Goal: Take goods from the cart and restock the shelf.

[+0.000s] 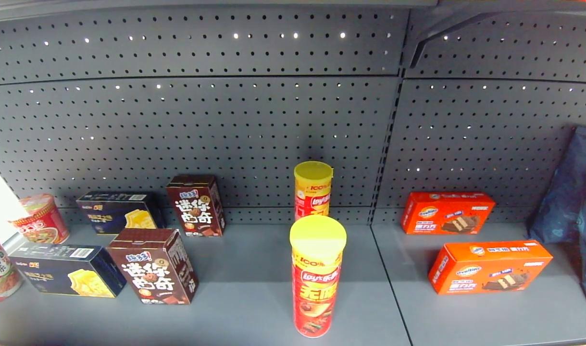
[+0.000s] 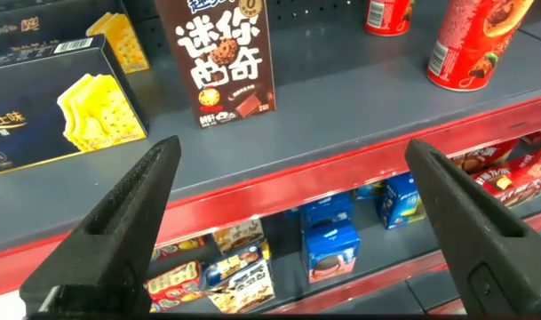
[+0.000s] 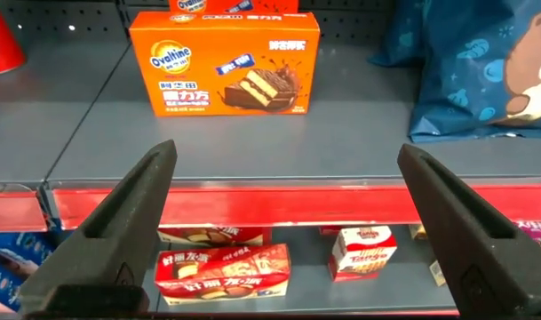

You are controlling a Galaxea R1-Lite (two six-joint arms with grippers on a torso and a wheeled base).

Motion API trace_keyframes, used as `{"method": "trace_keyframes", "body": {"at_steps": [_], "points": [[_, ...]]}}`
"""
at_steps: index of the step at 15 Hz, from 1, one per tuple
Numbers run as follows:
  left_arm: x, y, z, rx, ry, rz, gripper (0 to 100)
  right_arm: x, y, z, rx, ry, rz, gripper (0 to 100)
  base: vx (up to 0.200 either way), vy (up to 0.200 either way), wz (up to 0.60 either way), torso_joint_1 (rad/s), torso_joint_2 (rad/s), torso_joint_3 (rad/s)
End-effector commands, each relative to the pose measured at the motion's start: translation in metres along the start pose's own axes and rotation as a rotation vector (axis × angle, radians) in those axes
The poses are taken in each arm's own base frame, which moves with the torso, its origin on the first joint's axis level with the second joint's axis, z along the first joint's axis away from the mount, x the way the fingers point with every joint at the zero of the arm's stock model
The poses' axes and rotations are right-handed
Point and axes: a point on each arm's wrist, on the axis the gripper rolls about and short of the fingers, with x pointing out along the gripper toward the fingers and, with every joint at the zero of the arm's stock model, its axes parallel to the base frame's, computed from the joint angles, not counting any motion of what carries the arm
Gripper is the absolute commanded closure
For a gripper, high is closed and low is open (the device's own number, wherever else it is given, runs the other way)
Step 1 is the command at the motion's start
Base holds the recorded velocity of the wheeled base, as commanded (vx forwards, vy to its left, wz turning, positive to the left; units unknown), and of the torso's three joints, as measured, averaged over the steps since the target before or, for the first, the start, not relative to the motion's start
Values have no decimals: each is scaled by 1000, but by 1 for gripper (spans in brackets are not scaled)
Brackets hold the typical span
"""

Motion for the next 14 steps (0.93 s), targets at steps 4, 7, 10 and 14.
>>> {"method": "trace_keyframes", "body": {"at_steps": [4, 7, 10, 14], "points": [[0, 0, 0, -4, 4, -1, 0, 0, 0, 0, -3, 6, 1, 0, 0, 0, 0, 0, 0, 0], [0, 0, 0, -2, 4, -1, 0, 0, 0, 0, -3, 6, 1, 0, 0, 0, 0, 0, 0, 0], [0, 0, 0, -4, 4, -1, 0, 0, 0, 0, 3, 6, -1, 0, 0, 0, 0, 0, 0, 0], [0, 0, 0, -4, 4, -1, 0, 0, 0, 0, -3, 6, 1, 0, 0, 0, 0, 0, 0, 0]]}}
